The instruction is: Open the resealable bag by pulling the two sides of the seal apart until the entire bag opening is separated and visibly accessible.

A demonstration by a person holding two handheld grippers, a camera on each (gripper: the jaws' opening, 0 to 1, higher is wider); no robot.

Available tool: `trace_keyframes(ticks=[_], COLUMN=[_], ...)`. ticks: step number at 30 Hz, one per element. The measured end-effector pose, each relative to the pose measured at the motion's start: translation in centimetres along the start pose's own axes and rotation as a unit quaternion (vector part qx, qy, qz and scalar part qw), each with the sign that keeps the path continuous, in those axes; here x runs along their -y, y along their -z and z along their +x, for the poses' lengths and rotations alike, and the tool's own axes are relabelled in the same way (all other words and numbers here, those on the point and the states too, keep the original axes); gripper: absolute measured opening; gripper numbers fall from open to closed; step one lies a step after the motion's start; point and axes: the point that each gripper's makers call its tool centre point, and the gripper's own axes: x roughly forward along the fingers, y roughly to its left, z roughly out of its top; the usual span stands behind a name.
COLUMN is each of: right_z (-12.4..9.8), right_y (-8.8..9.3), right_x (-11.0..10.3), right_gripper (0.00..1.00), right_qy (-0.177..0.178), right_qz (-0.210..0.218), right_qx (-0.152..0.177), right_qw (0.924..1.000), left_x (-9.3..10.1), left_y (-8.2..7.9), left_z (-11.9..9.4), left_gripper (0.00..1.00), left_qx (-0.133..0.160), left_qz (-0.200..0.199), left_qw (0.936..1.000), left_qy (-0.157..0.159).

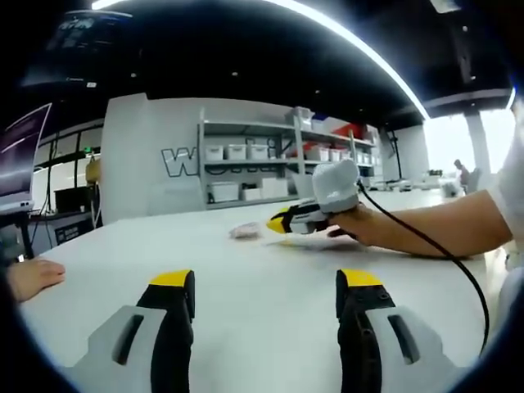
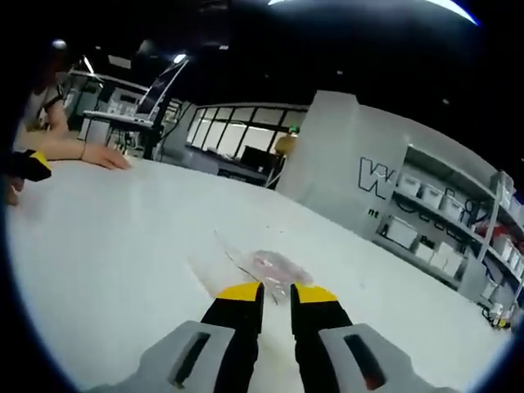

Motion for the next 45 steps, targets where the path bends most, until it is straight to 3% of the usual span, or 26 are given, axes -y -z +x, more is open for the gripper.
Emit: trace_keyframes(ticks=[7, 14, 25, 33, 35, 45], right_z=[0.4, 0.6, 0.8, 0.4, 0.6, 0.4], right_y=[-0.6, -0.9, -1.3, -3.4, -4.0, -5.2], right_x=[-0.5, -1.1, 0.7, 0.6, 1.0, 2.0], right_gripper=[0.00, 0.00, 0.00, 0.00, 0.00, 0.00], right_qy=[-0.011, -0.017, -0.008, -0.008, -0.005, 0.008], right_qz=[-0.016, -0.008, 0.064, 0.098, 0.131, 0.156], right_qx=[0.006, 0.005, -0.007, 0.006, 0.012, 0.014], right_qw=[0.9998, 0.9998, 0.9979, 0.9951, 0.9913, 0.9876], left_x=[0.0, 0.0, 0.1, 0.0, -0.1, -0.2], left_y=[0.0, 0.0, -0.1, -0.1, 0.0, -0.1], left_z=[0.0, 0.1, 0.0, 0.1, 0.1, 0.1], left_gripper=[0.70, 0.70, 0.69, 0.69, 0.69, 0.69], left_qx=[-0.001, -0.001, -0.001, -0.001, -0.002, -0.003], left_qz=[0.000, 0.001, 0.001, 0.000, 0.001, -0.001], left_qw=[1.0000, 1.0000, 1.0000, 1.0000, 1.0000, 1.0000], left_qy=[0.001, 0.000, 0.001, 0.001, 0.001, 0.000])
